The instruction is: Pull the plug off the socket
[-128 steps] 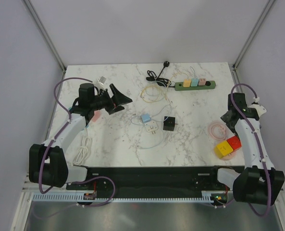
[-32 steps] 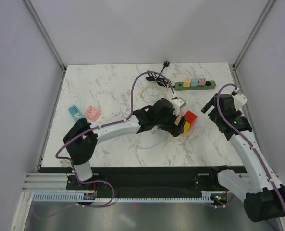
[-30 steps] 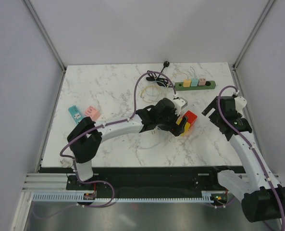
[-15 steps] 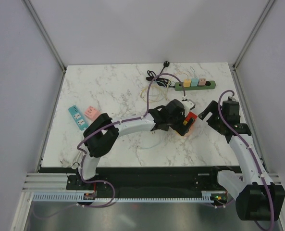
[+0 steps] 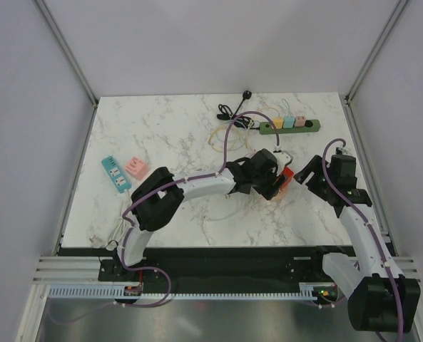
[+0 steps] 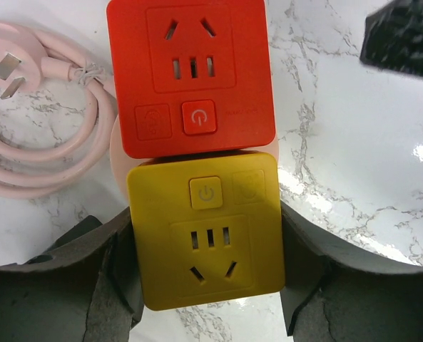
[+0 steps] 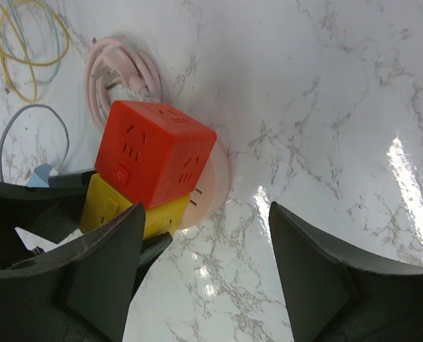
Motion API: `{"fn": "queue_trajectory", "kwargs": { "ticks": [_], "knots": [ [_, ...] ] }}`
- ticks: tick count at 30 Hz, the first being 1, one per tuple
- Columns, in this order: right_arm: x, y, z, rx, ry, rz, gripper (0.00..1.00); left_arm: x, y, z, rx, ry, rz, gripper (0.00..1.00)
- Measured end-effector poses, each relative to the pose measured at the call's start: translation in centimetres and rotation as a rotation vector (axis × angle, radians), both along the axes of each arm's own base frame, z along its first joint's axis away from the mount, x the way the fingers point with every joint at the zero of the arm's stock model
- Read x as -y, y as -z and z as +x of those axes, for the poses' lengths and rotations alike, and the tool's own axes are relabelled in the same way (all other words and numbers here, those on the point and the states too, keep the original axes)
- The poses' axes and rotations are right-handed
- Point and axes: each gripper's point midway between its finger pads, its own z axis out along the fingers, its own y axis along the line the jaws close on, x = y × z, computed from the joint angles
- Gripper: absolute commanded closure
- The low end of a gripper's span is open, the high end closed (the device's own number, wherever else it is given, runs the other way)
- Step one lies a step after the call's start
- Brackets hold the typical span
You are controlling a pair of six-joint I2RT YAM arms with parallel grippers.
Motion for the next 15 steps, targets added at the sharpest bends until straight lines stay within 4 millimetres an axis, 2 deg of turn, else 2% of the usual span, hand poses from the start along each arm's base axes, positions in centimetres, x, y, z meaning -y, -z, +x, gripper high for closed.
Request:
{"fn": "queue_trajectory", "kwargs": {
  "ticks": [6, 8, 11, 15],
  "knots": [
    [-1.7, 2.3, -1.0, -0.011, -0.081, 0.063, 0.32, -0.1, -0.2, 0.2, -0.031, 0.014, -0.02, 0.98],
    [-2.2, 3.2, -1.5, -0.014, -0.102, 0.083, 0.41, -0.3, -0.3, 0.5, -0.056, 0.016, -0.036, 0.98],
    [-2.9, 3.6, -1.9, -0.006, -0.127, 0.112, 0.42, -0.5, -0.6, 0.8, -0.109, 0.012, -0.071, 0.98],
    [-3.4, 2.7, -1.2, 0.043, -0.154, 0.127, 0.4, -0.9, -1.1, 1.2, -0.199, 0.004, -0.132, 0.98]
  ]
}}
